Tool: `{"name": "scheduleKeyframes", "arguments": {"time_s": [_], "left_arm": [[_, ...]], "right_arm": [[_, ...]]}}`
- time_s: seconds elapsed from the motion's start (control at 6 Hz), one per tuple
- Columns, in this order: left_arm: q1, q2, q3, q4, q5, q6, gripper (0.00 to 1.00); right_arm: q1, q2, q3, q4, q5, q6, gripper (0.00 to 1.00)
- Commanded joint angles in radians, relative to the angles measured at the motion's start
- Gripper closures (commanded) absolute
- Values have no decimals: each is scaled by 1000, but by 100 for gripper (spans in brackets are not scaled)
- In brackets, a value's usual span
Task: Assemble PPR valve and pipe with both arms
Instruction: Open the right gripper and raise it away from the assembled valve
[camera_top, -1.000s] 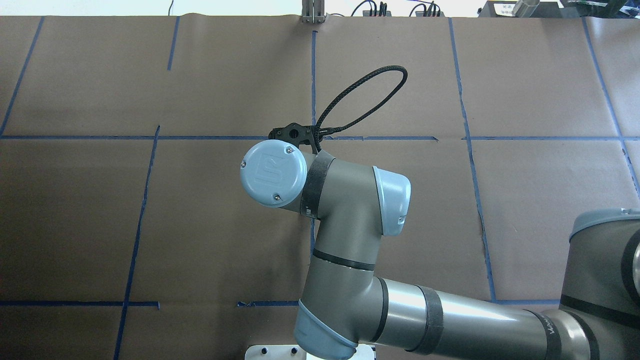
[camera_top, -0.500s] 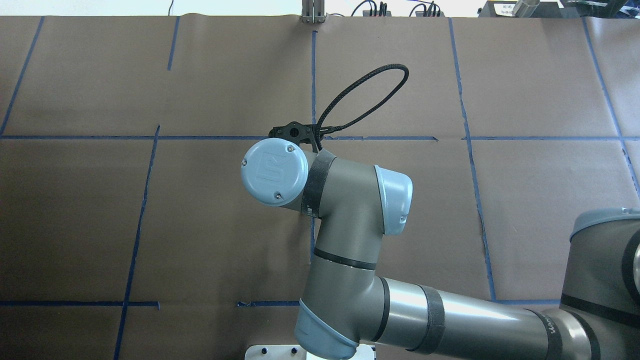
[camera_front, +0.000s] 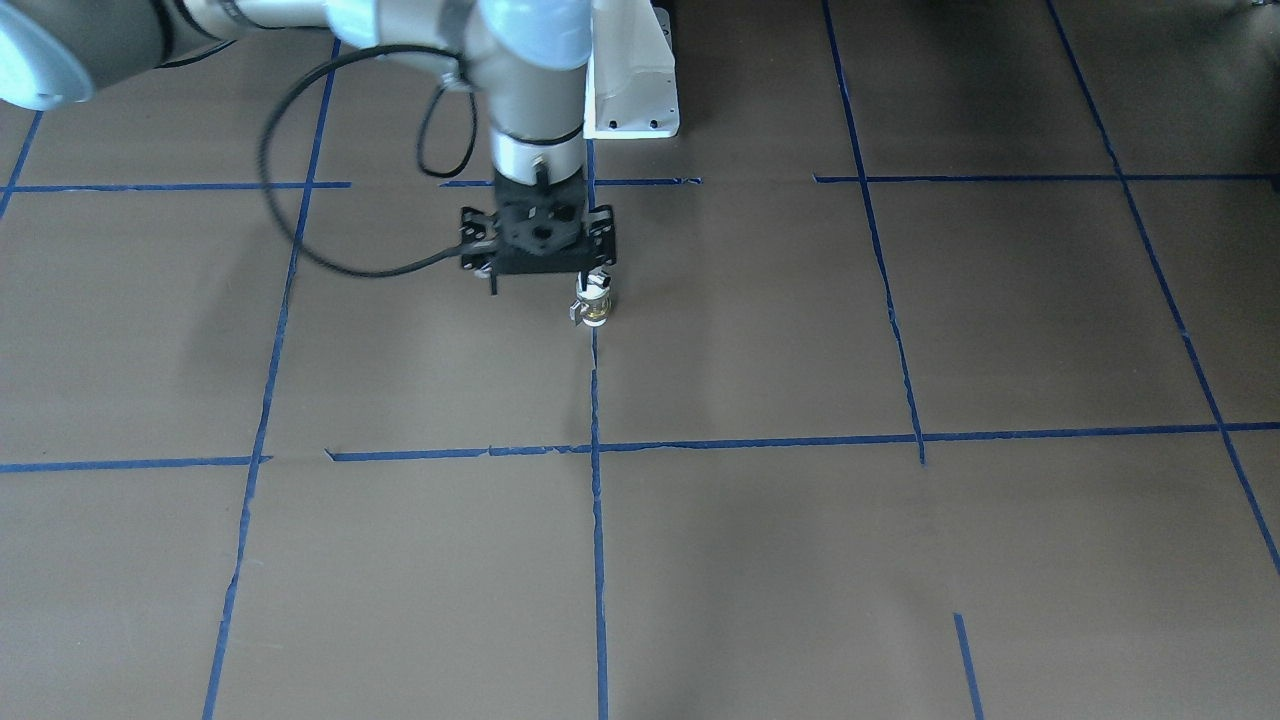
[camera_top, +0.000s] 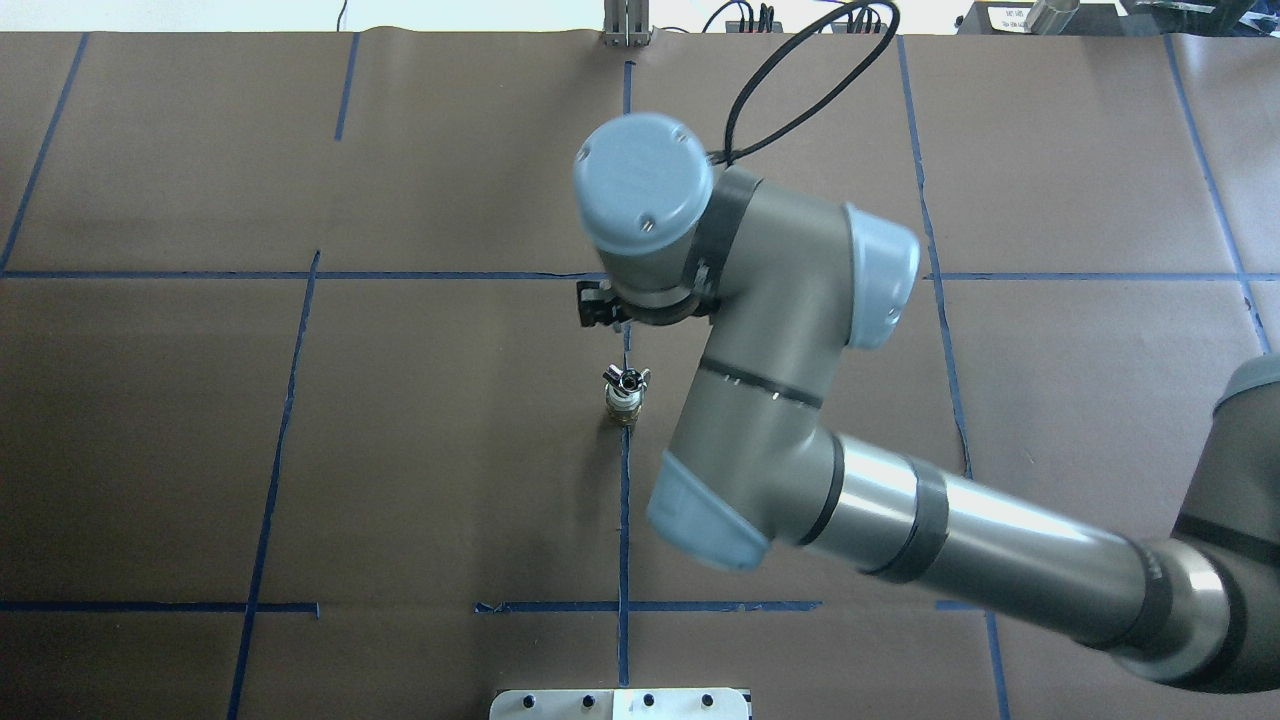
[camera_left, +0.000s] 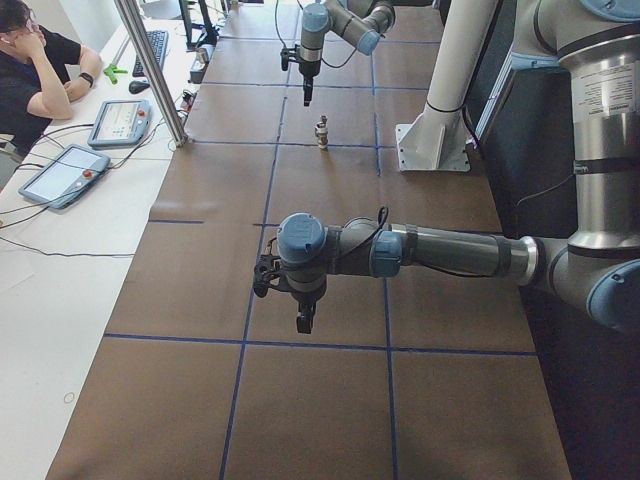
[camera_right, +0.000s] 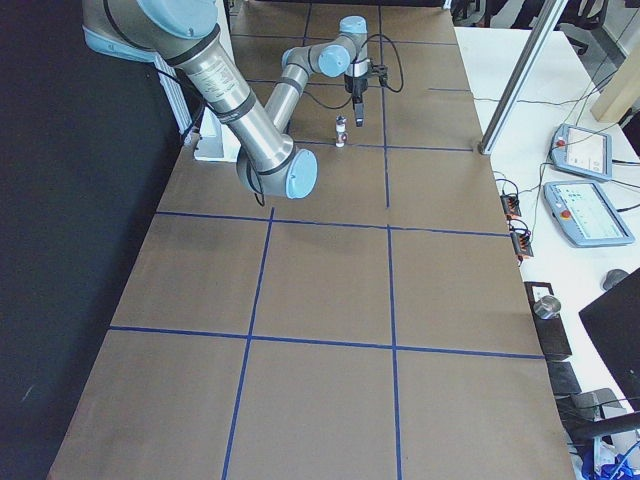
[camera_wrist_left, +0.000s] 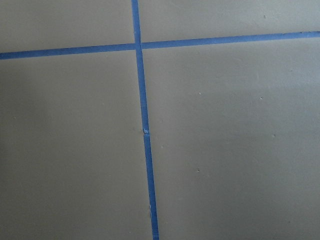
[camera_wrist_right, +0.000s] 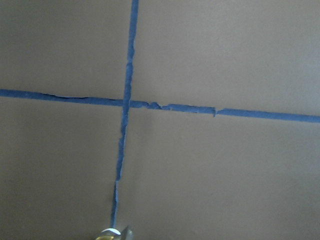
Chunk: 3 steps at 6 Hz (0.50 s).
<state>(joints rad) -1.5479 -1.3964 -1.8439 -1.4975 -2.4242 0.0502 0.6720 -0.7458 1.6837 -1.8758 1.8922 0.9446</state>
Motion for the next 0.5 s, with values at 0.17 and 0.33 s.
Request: {"name": "scheduleKeyframes", "arguments": {"time_s": [0.17,0.33], "left_arm": [[0,0,0,2,8,-6,0],[0,2,-3,-1,4,5,0]], "right_arm": [[410,-250,-41,23,311,-631,0],[531,-391,-39,73,388,-831,0]]}}
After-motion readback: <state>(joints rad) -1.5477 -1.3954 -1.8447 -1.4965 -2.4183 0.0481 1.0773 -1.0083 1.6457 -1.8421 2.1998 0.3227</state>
